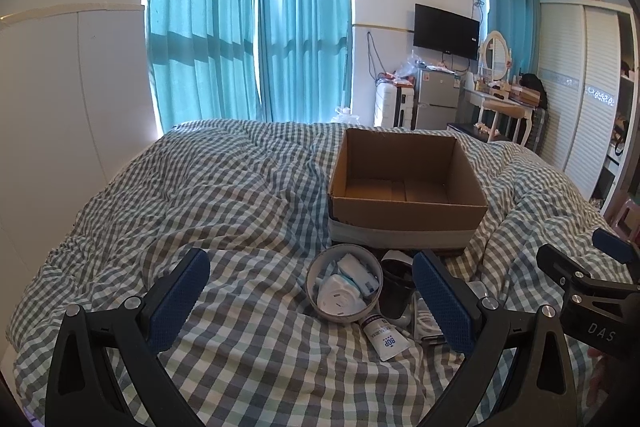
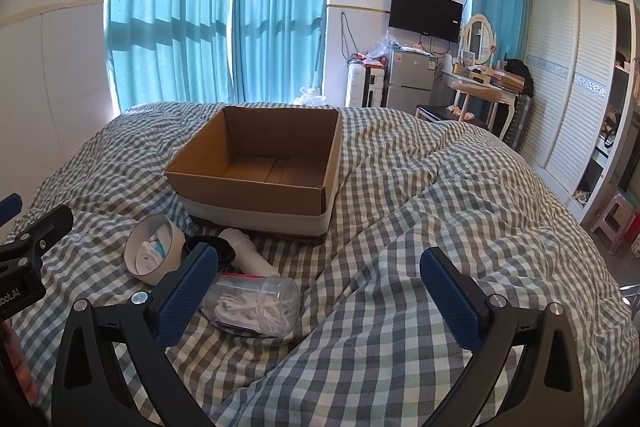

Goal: Organize objects

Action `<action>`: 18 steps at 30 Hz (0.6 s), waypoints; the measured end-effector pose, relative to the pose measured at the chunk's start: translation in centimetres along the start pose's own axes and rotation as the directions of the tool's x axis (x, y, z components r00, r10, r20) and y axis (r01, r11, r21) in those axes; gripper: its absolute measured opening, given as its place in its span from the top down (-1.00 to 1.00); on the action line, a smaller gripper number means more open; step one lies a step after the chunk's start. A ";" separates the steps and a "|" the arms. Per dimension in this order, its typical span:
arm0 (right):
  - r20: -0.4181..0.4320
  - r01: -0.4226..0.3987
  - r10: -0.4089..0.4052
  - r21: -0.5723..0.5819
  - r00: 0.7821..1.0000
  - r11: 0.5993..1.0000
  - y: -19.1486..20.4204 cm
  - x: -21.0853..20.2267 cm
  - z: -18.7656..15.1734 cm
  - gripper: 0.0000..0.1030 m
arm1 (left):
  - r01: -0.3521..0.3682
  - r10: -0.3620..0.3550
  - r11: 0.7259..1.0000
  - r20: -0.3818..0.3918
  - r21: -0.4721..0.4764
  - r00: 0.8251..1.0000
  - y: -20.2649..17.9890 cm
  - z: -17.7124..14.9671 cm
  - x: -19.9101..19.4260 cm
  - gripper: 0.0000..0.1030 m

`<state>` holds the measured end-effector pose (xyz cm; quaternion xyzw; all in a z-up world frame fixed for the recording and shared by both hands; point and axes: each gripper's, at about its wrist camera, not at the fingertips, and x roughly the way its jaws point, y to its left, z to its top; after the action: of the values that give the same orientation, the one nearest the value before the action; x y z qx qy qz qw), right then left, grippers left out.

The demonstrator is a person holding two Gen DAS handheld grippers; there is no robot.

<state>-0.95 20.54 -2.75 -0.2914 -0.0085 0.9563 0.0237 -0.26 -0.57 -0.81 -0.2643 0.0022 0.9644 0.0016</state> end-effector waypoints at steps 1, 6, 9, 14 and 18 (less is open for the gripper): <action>-0.008 -0.014 0.014 -0.002 1.000 1.000 0.0 0.2 0.1 -0.98 | -0.001 0.001 1.000 -0.003 0.000 1.000 0.0 0.0 0.2 -1.00; -0.036 -0.039 0.038 -0.039 0.999 0.998 -0.1 1.5 0.8 -0.98 | -0.002 0.002 1.000 -0.037 0.015 0.999 0.1 0.3 2.1 -1.00; -0.055 -0.053 0.050 -0.059 0.997 0.997 -0.3 2.7 1.7 -0.98 | -0.001 0.003 1.000 -0.068 0.022 0.998 0.2 0.4 3.6 -1.00; -0.094 -0.054 0.042 -0.122 0.995 0.991 0.3 5.2 2.9 -0.98 | 0.022 -0.020 1.000 -0.196 0.006 0.980 0.4 -0.1 8.0 -1.00; -0.163 -0.099 0.076 -0.140 0.984 0.985 0.7 8.1 2.2 -0.98 | 0.063 -0.060 0.998 -0.305 -0.001 0.951 0.1 -1.1 11.6 -1.00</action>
<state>-8.89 20.21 -5.47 -0.3670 -0.0643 0.9271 -0.0393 -9.66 -0.68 -7.65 -0.4096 -0.0017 0.9117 0.0324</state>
